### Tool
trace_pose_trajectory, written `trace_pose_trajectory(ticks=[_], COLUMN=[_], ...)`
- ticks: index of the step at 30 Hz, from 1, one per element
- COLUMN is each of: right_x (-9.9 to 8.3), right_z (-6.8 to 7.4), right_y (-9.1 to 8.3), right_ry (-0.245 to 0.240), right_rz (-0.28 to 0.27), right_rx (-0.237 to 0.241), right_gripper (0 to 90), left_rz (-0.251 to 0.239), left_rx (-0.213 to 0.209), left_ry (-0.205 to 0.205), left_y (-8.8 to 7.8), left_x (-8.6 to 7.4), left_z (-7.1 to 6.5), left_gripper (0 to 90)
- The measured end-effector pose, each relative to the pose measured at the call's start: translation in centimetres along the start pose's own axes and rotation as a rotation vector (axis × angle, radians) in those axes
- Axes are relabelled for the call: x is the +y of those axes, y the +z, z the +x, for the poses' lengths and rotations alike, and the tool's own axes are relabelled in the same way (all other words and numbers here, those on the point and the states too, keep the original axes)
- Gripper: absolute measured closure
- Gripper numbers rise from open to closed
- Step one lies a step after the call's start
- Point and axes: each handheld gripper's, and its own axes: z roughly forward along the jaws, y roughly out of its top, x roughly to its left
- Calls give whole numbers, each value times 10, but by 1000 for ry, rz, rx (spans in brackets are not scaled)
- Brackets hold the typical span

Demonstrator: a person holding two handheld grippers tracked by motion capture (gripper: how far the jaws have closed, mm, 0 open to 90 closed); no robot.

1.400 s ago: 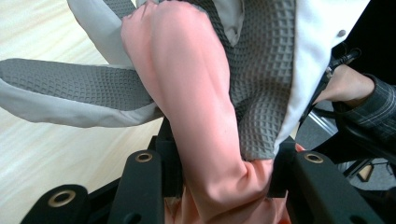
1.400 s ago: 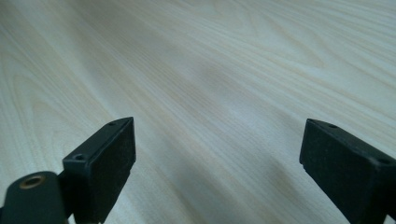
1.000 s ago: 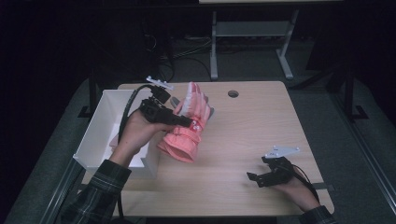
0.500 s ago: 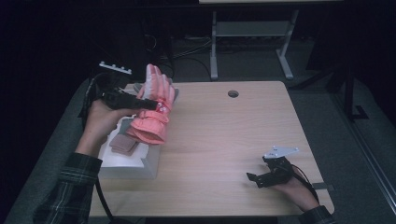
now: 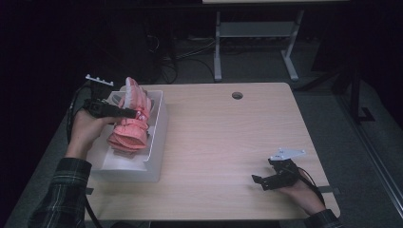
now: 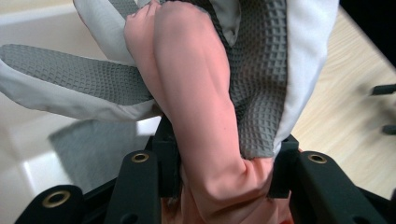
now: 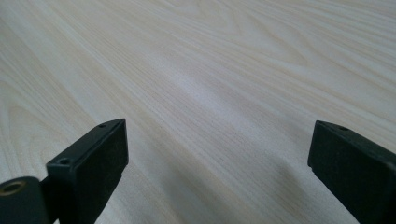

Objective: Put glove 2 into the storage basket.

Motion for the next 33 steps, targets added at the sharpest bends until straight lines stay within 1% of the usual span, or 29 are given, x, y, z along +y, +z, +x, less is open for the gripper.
trace_pose_trajectory(ticks=[2,4,7,8,10,12,15,17,19,22,26,27,28,30,31,33], right_x=[0,1,2,2,2,1,1,2,2,1,2,2,2,2,2,2], right_z=[0,0,1,2,2,2,2,2,2,2,3,3,3,4,4,4], right_y=[0,1,1,1,0,0,0,0,0,0,0,0,0,0,0,0], right_ry=[1,3,-1,-2,-3,-2,0,1,0,-1,3,3,4,8,8,3], right_rz=[2,-2,-2,1,-2,-1,5,-1,1,1,0,1,0,4,4,4], right_rx=[3,4,4,3,1,-1,-1,1,-1,-1,0,0,0,1,1,0], right_gripper=[48,48,48,47,48,48,48,48,48,48,48,48,48,48,48,48], left_rz=[19,42,75,88,98,112,131,126,125,124,113,102,97,87,83,68], left_rx=[-1,-13,-7,-13,-16,-28,-49,-57,-53,-57,-23,-6,4,21,25,31], left_ry=[-13,-24,-37,-41,-50,-56,-58,-53,-55,-65,-58,-67,-71,-76,-72,-58], left_y=[13,26,44,51,60,70,80,83,84,84,80,78,75,69,67,58], left_x=[-7,-14,-22,-26,-30,-36,-41,-41,-41,-42,-42,-42,-42,-41,-40,-37], left_z=[5,10,15,16,17,18,18,17,17,17,19,19,19,17,17,15], left_gripper=[571,568,564,563,558,552,541,525,501,423,257,234,193,164,145,140])
